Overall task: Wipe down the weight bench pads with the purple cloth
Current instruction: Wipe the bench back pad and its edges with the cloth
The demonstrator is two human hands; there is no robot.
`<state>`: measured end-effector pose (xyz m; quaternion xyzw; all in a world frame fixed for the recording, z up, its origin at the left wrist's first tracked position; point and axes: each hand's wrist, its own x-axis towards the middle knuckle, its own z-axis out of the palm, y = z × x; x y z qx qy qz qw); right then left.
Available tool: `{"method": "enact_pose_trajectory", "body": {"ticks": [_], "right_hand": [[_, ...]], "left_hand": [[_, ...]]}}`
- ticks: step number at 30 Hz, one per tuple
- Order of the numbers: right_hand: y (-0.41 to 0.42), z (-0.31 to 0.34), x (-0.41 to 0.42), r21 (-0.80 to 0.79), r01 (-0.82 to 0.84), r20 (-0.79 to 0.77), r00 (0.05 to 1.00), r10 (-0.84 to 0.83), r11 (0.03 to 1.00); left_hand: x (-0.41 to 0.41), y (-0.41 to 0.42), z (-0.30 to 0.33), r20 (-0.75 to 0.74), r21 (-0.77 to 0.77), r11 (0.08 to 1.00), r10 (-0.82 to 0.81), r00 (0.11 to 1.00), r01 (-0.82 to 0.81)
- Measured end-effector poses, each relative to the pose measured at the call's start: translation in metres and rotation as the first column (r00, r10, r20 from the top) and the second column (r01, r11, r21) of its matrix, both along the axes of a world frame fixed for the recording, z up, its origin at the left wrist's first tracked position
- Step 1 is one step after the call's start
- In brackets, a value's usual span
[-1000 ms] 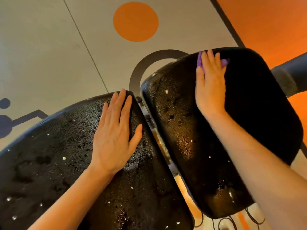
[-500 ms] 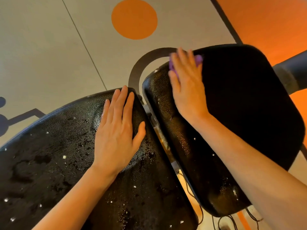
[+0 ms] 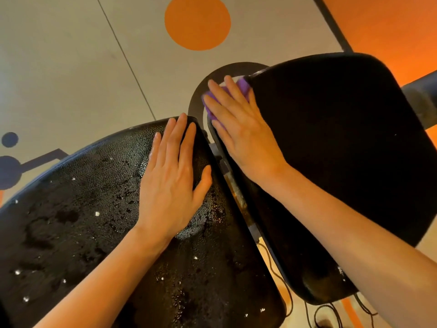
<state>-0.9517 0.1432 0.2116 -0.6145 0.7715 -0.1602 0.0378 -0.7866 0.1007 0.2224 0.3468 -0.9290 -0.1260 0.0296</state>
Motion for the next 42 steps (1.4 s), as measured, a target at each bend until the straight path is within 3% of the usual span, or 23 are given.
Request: {"method": "enact_pose_trajectory", "body": {"ticks": [5,11,16,18,21,24,28,30,36,39,42], "right_hand": [[0.112,0.002,0.016,0.123,-0.095,0.027,0.995,0.093,0.988],[-0.006,0.0,0.004,0.007,0.028,-0.033,0.999,-0.028,1.0],[0.12,0.003,0.026,0.114,-0.053,-0.033,0.998,0.057,0.992],[0.128,0.001,0.024,0.12,-0.074,0.018,0.997,0.072,0.99],[0.06,-0.001,0.015,0.048,0.102,0.217,0.97,-0.11,0.994],[0.034,-0.002,0.012,0.019,0.236,0.208,0.95,-0.234,0.972],[0.152,0.006,0.037,0.132,0.031,0.066,0.997,-0.04,0.991],[0.185,0.011,0.045,0.163,0.026,0.071,0.997,-0.038,0.986],[0.07,-0.001,0.02,0.063,0.209,0.186,0.958,-0.218,0.976],[0.139,0.001,0.033,0.127,0.127,0.09,0.986,-0.139,0.984],[0.206,0.016,0.047,0.217,0.082,0.065,0.993,-0.099,0.973]], "left_hand": [[0.001,-0.001,0.001,-0.015,0.018,1.0,0.001,1.0,-0.001],[0.002,0.001,-0.001,-0.019,0.006,1.0,-0.002,1.0,0.002],[0.003,0.0,-0.001,-0.048,0.031,0.999,-0.009,0.999,0.01],[0.004,-0.001,-0.001,-0.05,0.029,1.0,-0.009,0.999,0.011],[0.004,0.0,-0.002,-0.051,0.035,0.999,-0.012,0.999,0.014],[0.004,0.0,-0.002,-0.032,0.027,0.999,-0.018,0.999,0.019],[0.007,-0.001,0.001,-0.023,0.036,0.998,-0.05,0.998,0.051],[0.01,0.005,0.005,-0.036,0.053,0.997,-0.063,0.997,0.065],[-0.006,0.066,0.006,-0.104,0.159,0.967,-0.185,0.977,0.2],[-0.006,0.083,-0.002,-0.124,0.25,0.943,-0.194,0.973,0.219],[0.0,0.089,-0.006,-0.095,0.247,0.939,-0.221,0.971,0.239]]}}
